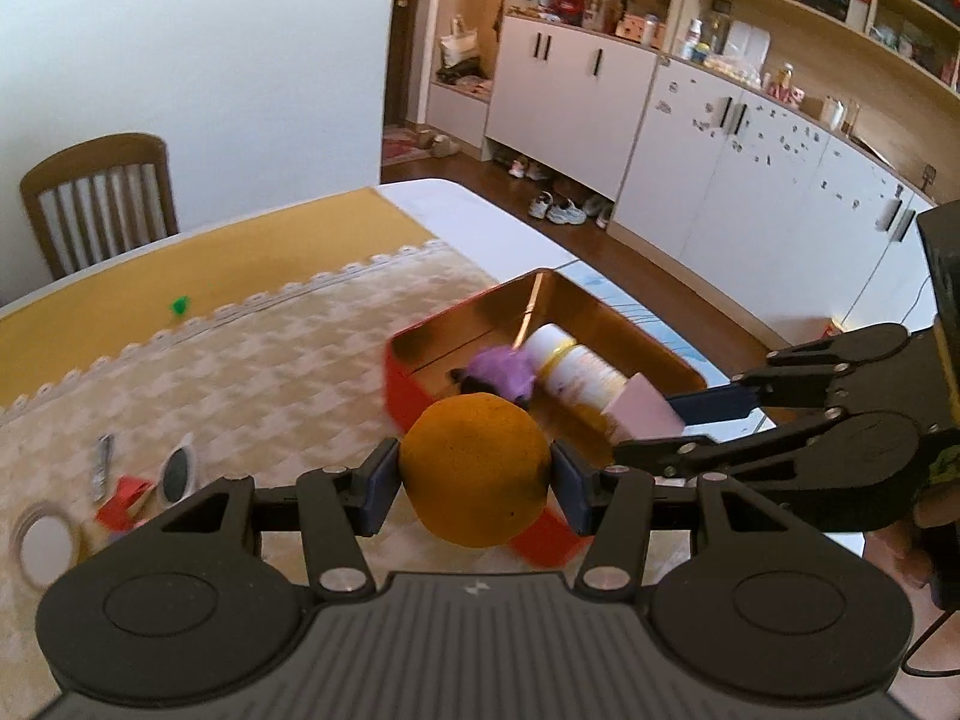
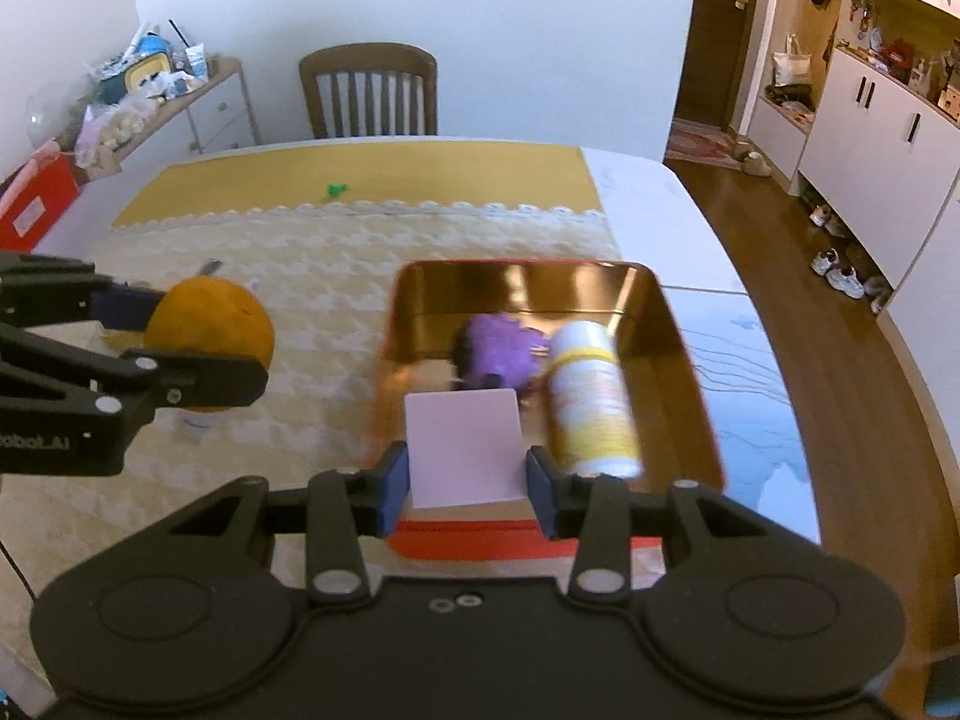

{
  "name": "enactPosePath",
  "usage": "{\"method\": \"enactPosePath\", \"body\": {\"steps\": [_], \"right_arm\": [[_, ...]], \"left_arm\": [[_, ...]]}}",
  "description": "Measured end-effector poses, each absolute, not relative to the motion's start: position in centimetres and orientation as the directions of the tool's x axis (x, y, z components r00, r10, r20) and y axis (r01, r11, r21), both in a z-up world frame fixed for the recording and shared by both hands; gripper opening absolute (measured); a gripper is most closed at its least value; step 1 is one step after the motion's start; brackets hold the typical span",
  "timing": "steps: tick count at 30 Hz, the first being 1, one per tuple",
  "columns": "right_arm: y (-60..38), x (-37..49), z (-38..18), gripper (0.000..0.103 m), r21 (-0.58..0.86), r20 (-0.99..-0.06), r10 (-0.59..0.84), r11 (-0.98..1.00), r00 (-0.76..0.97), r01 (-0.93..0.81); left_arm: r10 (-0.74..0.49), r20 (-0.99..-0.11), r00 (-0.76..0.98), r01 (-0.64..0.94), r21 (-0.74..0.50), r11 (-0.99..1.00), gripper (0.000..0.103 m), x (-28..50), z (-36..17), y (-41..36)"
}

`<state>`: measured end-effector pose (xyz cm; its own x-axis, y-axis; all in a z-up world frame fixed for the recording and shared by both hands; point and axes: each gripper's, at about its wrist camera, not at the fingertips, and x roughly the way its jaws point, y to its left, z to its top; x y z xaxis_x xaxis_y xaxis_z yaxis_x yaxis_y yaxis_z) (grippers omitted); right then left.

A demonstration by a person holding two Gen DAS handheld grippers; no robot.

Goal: Organize rigid objects
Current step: 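Carry the orange with the left tool while the right tool carries the note pad to the tin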

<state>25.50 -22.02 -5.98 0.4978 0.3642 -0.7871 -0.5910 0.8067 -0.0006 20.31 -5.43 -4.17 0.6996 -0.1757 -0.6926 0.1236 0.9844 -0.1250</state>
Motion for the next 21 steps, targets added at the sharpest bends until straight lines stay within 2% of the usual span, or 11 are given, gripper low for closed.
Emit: {"method": "enactPosePath", "body": {"steps": [8,21], "right_arm": [[-23.5,28.1,-7.6,0.041,-0.019,-0.809,0.364,0.770,0.463,-0.638],[-23.3,30.4,-8.8,0.039,-0.024,-0.820,0.403,0.685,0.407,-0.728]], "left_arm": [[-0.172,-0.720,0.672,0.132,-0.111,0.985,0.053,24.9,-4.7,-9.1],[-0.124,-0.823,0.554,0.023,-0.133,0.991,0.053,30.7,-9.3,-10.9]]}}
